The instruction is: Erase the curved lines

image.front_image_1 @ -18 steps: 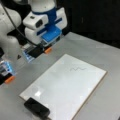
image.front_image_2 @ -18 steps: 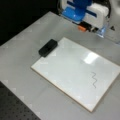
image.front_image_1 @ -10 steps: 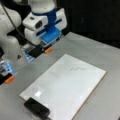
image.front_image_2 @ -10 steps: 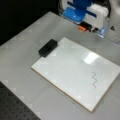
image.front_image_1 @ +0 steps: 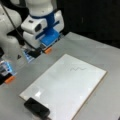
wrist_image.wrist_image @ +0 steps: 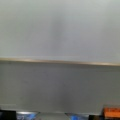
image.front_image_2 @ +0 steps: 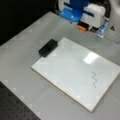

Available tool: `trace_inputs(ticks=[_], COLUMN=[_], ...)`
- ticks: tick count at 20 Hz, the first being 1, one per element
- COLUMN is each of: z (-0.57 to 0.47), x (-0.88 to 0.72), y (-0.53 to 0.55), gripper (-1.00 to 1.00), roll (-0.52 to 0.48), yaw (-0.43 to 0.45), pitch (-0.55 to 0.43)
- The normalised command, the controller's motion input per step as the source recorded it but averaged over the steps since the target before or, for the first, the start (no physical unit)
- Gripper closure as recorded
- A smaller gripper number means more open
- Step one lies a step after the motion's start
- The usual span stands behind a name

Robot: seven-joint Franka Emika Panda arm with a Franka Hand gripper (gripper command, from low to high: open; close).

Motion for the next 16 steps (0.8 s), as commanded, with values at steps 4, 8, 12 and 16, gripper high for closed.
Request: trace_inputs(ticks=[4,8,12,16], z=[-0.04,-0.01,0.01,-0.01], x=[0.24,0.22,0.21,0.23], y=[-0.51,-0.44,-0.43,-0.52], gripper=[-1.0,-1.0,-1.0,-1.0], roll=[-0.087,-0.076,-0.102,-0.121], yaw=[0.107,0.184,0.204,0.196], pitch=[0.041,0.065,0.081,0.086])
